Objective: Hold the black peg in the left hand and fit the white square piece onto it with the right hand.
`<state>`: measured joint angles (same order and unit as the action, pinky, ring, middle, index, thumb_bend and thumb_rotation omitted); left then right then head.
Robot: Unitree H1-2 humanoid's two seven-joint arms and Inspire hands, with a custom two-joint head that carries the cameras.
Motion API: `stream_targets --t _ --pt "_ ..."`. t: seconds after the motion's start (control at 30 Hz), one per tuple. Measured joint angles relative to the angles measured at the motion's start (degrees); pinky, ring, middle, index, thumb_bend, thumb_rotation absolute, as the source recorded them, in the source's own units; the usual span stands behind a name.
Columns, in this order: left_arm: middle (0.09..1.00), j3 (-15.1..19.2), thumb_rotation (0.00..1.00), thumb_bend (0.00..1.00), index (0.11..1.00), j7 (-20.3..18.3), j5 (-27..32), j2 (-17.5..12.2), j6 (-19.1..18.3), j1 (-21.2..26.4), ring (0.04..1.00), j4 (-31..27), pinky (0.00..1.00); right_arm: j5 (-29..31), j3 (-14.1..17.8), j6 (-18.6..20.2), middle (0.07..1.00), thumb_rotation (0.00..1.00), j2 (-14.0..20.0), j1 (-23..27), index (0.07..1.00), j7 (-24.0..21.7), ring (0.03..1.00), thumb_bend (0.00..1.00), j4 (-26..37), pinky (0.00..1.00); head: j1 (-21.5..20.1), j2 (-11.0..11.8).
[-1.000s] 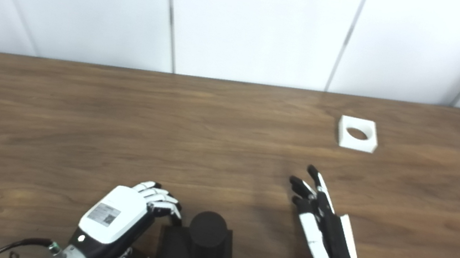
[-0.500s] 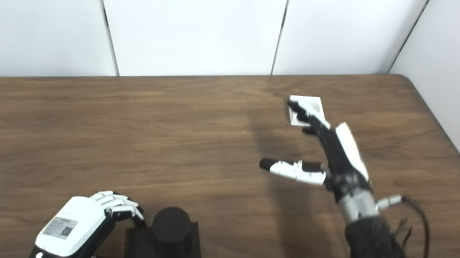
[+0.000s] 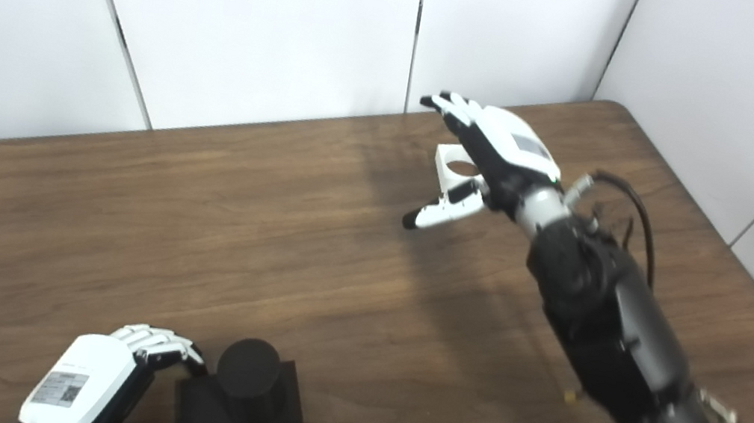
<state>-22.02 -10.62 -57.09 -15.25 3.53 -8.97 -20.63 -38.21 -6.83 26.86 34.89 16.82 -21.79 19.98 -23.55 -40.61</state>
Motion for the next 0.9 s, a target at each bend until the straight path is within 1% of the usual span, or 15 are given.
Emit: stream_targets --t 0.07,0.1,0.27,0.4,0.53,0.67,0.7,0.83,0.9 --pt "0.715 0.01 0.05 0.52 0.484 0.53 0.03 -0.02 0.39 0.0 0.769 0.27 0.82 -2.4 -1.6 -0.04 1.0 0.25 1.68 2.48 0.943 -2.51 1.0 0.96 -1.95 1.0 0.0 0.0" --pt "0.715 0.04 0.05 0.52 0.484 0.79 0.03 -0.07 0.53 0.02 0.77 0.44 0.82 -3.71 -2.67 -0.09 1.0 0.25 2.36 3.74 0.943 -3.39 1.0 0.97 -3.14 1.0 -0.52 0.35" --pt "0.718 -0.01 0.05 0.52 0.485 0.86 0.02 -0.2 0.66 0.26 0.776 0.65 0.82 -8.23 -6.52 -0.3 1.0 0.26 3.13 8.94 0.944 -7.57 1.0 0.99 -10.12 1.0 -0.44 0.79" --pt "0.716 -0.05 0.05 0.52 0.485 1.2 0.02 -0.15 1.03 0.26 0.774 0.84 0.82 -9.62 -8.43 -1.05 1.0 0.27 3.37 12.12 0.942 -8.85 1.0 1.0 -15.82 1.0 0.09 1.14" --pt "0.718 -0.01 0.05 0.52 0.484 1.24 -0.02 -0.11 1.03 0.22 0.776 0.86 0.82 -10.5 -9.91 -2.85 1.0 0.28 3.77 14.78 0.939 -9.27 1.0 1.0 -20.26 1.0 0.35 1.14" --pt "0.714 0.0 0.05 0.52 0.484 1.45 -0.1 0.03 1.02 0.13 0.769 0.88 0.81 -11.05 -11.21 -3.25 1.0 0.27 4.0 16.93 0.936 -9.64 1.0 1.0 -25.38 1.0 0.88 1.14" --pt "0.713 0.02 0.05 0.52 0.484 1.51 -0.21 0.1 1.02 0.2 0.769 0.95 0.81 -11.31 -11.47 -3.39 1.0 0.29 4.08 17.36 0.941 -9.92 1.0 1.0 -26.23 1.0 0.88 1.23" --pt "0.713 0.07 0.05 0.52 0.484 1.78 -0.24 0.13 1.03 0.12 0.77 1.05 0.82 -13.15 -13.72 -3.27 1.0 0.29 4.55 19.81 0.911 -13.34 1.0 1.0 -29.54 1.0 1.23 1.41" --pt "0.713 0.04 0.05 0.52 0.484 1.87 -0.31 0.19 1.03 0.13 0.77 1.1 0.82 -13.82 -14.12 -3.29 1.0 0.28 4.54 20.76 0.906 -13.89 1.0 1.0 -30.83 1.0 1.32 1.41"
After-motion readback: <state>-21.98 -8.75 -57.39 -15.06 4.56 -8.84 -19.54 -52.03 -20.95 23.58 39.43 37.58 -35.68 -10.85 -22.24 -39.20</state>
